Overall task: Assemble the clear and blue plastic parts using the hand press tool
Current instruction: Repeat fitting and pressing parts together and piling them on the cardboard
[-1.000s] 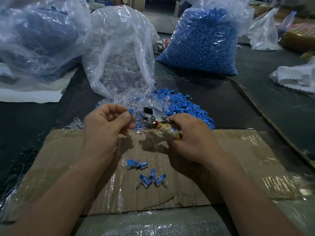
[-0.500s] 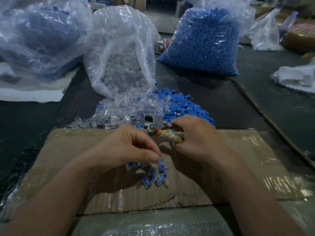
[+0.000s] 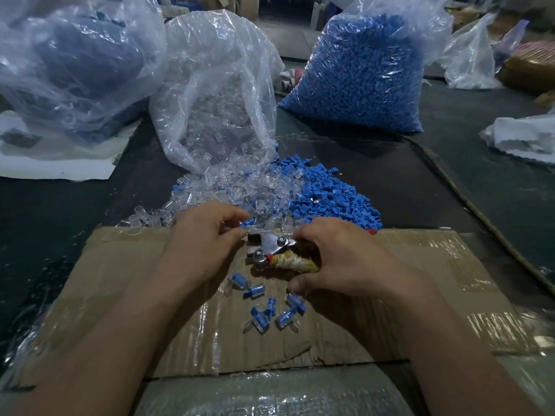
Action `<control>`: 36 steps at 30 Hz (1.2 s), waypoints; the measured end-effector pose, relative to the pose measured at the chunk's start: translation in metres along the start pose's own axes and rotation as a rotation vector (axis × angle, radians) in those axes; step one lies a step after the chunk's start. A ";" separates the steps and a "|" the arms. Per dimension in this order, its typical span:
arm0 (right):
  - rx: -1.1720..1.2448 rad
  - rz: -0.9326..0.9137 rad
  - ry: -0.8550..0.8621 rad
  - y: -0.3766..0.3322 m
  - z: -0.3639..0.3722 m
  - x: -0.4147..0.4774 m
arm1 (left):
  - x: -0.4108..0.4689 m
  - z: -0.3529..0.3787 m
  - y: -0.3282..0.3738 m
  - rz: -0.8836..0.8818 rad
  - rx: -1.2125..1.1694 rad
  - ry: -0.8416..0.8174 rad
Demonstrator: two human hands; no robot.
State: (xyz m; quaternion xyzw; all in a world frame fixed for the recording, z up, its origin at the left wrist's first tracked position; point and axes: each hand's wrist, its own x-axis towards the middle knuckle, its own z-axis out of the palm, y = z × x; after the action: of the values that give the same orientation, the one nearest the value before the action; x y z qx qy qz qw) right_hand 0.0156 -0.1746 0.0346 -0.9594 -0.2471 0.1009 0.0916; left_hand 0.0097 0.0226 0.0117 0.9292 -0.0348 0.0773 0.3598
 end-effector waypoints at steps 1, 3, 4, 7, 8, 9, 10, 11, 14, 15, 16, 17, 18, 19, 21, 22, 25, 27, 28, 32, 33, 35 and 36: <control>0.012 0.002 -0.016 0.000 0.000 0.000 | 0.001 -0.001 -0.001 0.000 0.014 -0.013; 0.031 0.006 -0.050 0.001 0.000 0.000 | 0.002 -0.001 -0.002 0.003 0.059 -0.060; 0.037 0.005 -0.063 0.001 0.000 -0.001 | 0.001 -0.001 -0.002 0.012 0.091 -0.088; 0.063 0.001 -0.078 0.000 -0.002 -0.002 | 0.002 -0.001 -0.002 0.023 0.158 -0.120; 0.083 0.004 -0.079 0.000 -0.003 -0.002 | 0.003 -0.001 -0.002 0.013 0.164 -0.122; 0.106 0.009 -0.073 0.000 -0.004 -0.002 | 0.003 -0.001 -0.002 0.004 0.167 -0.122; 0.122 0.014 -0.063 0.000 -0.005 -0.002 | 0.003 0.000 -0.001 -0.001 0.168 -0.117; 0.124 0.018 -0.055 0.001 -0.005 -0.002 | 0.003 0.000 0.000 0.000 0.169 -0.109; 0.097 0.012 -0.041 0.001 -0.003 -0.001 | 0.001 0.001 0.000 0.022 0.165 -0.089; 0.099 0.008 -0.034 0.001 -0.003 0.000 | 0.001 0.001 0.000 0.026 0.159 -0.079; 0.108 0.007 -0.016 0.001 -0.003 0.000 | 0.001 0.002 -0.001 0.019 0.129 -0.058; 0.131 0.016 0.018 0.001 -0.003 0.001 | 0.001 0.002 -0.001 0.002 0.053 -0.031; 0.169 0.037 0.074 0.002 -0.004 0.001 | 0.001 0.003 0.000 -0.031 -0.075 -0.006; 0.209 0.066 0.151 0.005 -0.005 0.002 | 0.000 0.002 0.003 -0.070 -0.251 0.016; 0.257 0.145 0.342 0.016 -0.006 0.004 | -0.002 0.001 0.007 -0.118 -0.523 0.038; 0.266 0.192 0.432 0.022 -0.007 0.004 | -0.003 0.000 0.008 -0.105 -0.544 0.036; 0.273 0.326 0.570 0.041 -0.006 0.006 | -0.005 -0.002 0.010 -0.085 -0.587 -0.012; 0.274 0.370 0.572 0.047 -0.004 0.008 | -0.006 -0.003 0.011 -0.097 -0.659 -0.035; 0.274 0.376 0.562 0.049 -0.003 0.008 | -0.006 -0.004 0.012 -0.100 -0.682 -0.038; 0.261 0.336 0.478 0.046 0.001 0.012 | -0.006 -0.005 0.013 -0.098 -0.708 -0.006; 0.259 0.317 0.452 0.044 0.002 0.013 | -0.006 -0.005 0.013 -0.100 -0.717 -0.004; 0.246 0.287 0.420 0.039 0.005 0.015 | -0.007 -0.005 0.013 -0.099 -0.730 -0.011; 0.230 0.285 0.406 0.037 0.007 0.016 | -0.008 -0.005 0.014 -0.096 -0.729 -0.015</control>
State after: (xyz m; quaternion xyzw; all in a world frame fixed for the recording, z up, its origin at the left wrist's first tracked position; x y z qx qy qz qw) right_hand 0.0446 -0.1980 0.0174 -0.9683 -0.0732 -0.0541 0.2327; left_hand 0.0000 0.0159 0.0233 0.7411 -0.0189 0.0360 0.6701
